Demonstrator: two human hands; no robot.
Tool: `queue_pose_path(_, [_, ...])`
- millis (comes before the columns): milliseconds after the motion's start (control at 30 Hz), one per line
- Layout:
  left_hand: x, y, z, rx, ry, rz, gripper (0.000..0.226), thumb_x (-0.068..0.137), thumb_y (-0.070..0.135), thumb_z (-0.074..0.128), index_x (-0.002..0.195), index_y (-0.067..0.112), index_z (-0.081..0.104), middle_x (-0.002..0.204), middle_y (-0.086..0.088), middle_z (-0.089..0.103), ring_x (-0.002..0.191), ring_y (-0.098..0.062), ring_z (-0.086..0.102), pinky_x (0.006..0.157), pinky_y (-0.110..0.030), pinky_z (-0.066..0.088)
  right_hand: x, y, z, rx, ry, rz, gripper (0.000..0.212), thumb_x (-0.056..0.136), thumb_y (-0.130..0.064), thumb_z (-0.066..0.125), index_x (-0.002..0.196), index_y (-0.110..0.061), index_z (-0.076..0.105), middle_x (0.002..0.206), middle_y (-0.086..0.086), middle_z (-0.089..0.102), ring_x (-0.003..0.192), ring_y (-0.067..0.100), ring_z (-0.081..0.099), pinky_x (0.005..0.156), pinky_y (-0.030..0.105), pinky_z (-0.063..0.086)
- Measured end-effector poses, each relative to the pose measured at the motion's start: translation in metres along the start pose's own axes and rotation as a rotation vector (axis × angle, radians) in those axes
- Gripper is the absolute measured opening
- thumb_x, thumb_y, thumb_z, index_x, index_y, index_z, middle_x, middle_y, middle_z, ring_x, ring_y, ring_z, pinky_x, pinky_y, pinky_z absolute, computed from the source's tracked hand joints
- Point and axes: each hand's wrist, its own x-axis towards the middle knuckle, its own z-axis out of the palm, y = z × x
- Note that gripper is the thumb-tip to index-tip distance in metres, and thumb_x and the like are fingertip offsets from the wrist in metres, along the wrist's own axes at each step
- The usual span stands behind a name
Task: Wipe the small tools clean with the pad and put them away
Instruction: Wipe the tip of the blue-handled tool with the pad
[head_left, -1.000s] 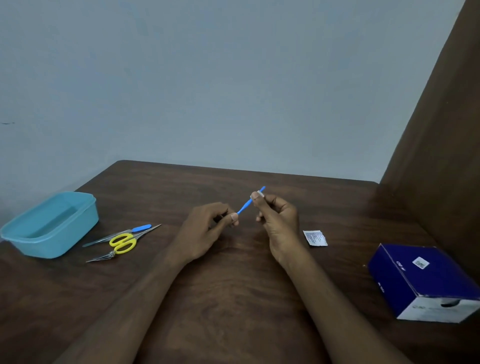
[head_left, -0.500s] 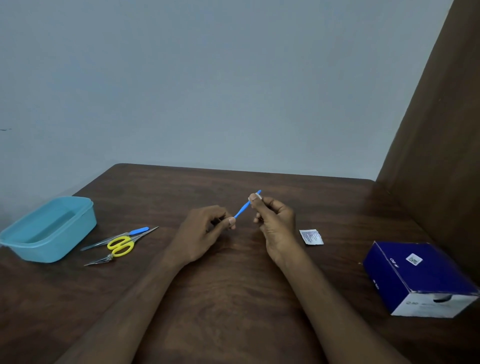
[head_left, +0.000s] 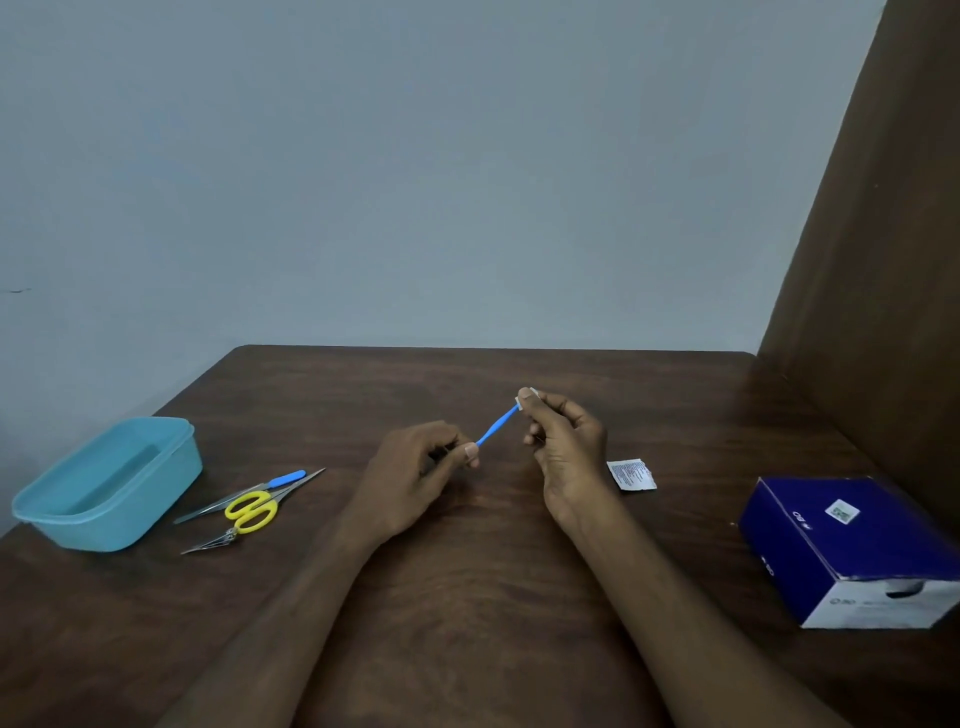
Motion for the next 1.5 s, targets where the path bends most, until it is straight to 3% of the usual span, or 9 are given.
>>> queue_pose_path(200, [-0.001,0.007,-0.003,-0.06,0.028,-0.07,0.024,0.107,0.027,0.065,0.085,0.027,0.075,0.084,0.018,0.072,0.081,-0.006,0.068,0.07,-0.016,0.046,-0.008,0.004,0.002,-0.132,-0.122,0.025,0.017,0.084,-0.023,0.09,0.089,-0.009,0.082,0.073,0.004,0.064,0.056,0.01,0.047,0.065,0.03,0.045])
queue_pose_path(333, [-0.001,0.006,-0.003,-0.115,0.033,-0.101,0.025,0.107,0.027,0.065,0.085,0.026,0.076,0.085,0.015,0.076,0.083,-0.006,0.071,0.074,-0.026,0.054,-0.013,0.004,0.003,-0.275,-0.244,-0.023,0.017,0.088,-0.026,0.087,0.087,-0.011,0.081,0.06,-0.002,0.057,0.056,0.011,0.046,0.056,0.021,0.043])
queue_pose_path(533, [-0.001,0.006,-0.005,-0.206,0.062,-0.155,0.024,0.107,0.032,0.067,0.087,0.024,0.079,0.085,0.011,0.079,0.084,-0.009,0.075,0.077,-0.042,0.056,-0.019,0.004,0.004,-0.376,-0.392,-0.092,0.015,0.092,-0.026,0.083,0.085,-0.013,0.083,0.076,0.007,0.074,0.061,0.009,0.049,0.061,0.024,0.046])
queue_pose_path(733, [0.0,0.003,-0.003,-0.264,0.225,-0.291,0.029,0.109,0.042,0.059,0.106,0.028,0.084,0.086,0.022,0.079,0.074,0.007,0.068,0.063,-0.027,0.051,-0.021,0.01,0.005,-0.574,-0.337,-0.263,0.02,0.088,-0.044,0.079,0.083,-0.025,0.078,0.079,-0.002,0.078,0.068,0.01,0.063,0.068,0.04,0.054])
queue_pose_path(833, [0.003,-0.001,-0.004,-0.397,0.304,-0.269,0.023,0.106,0.038,0.067,0.121,0.027,0.081,0.113,0.016,0.08,0.103,-0.009,0.074,0.086,-0.033,0.059,-0.028,0.011,0.008,-0.788,-0.462,-0.396,0.018,0.09,-0.035,0.081,0.08,-0.023,0.072,0.076,-0.006,0.074,0.067,0.002,0.065,0.066,0.03,0.053])
queue_pose_path(933, [0.004,-0.003,-0.005,-0.411,0.379,-0.16,0.019,0.101,0.023,0.075,0.118,0.023,0.082,0.109,0.008,0.081,0.097,-0.026,0.072,0.09,-0.034,0.057,-0.034,0.009,0.007,-0.901,-0.54,-0.513,0.013,0.093,-0.019,0.081,0.083,-0.016,0.073,0.075,-0.008,0.073,0.066,-0.001,0.067,0.062,0.011,0.045])
queue_pose_path(1133, [0.009,-0.012,-0.008,-0.466,0.541,-0.3,0.01,0.096,0.02,0.081,0.095,0.03,0.082,0.089,0.019,0.081,0.083,-0.003,0.07,0.081,-0.025,0.055,-0.032,0.009,0.01,-0.795,-0.486,-0.403,0.004,0.092,-0.023,0.082,0.09,-0.023,0.078,0.08,-0.007,0.08,0.073,0.007,0.073,0.072,0.023,0.055])
queue_pose_path(1300, [0.01,-0.01,-0.009,-0.64,0.596,-0.38,0.008,0.099,0.018,0.077,0.105,0.015,0.082,0.08,0.018,0.077,0.071,0.008,0.061,0.064,-0.011,0.046,-0.031,0.002,0.008,-0.484,-0.389,-0.256,0.013,0.095,-0.032,0.08,0.088,-0.021,0.079,0.084,0.0,0.081,0.079,0.007,0.068,0.077,0.029,0.05])
queue_pose_path(1500, [0.009,-0.008,-0.008,-0.701,0.532,-0.395,0.01,0.1,0.017,0.075,0.109,0.018,0.08,0.083,0.02,0.077,0.075,0.012,0.061,0.066,-0.009,0.046,-0.033,-0.008,0.011,-0.296,-0.341,-0.099,0.019,0.098,-0.034,0.076,0.084,-0.021,0.075,0.084,0.001,0.077,0.066,0.006,0.051,0.059,0.024,0.04])
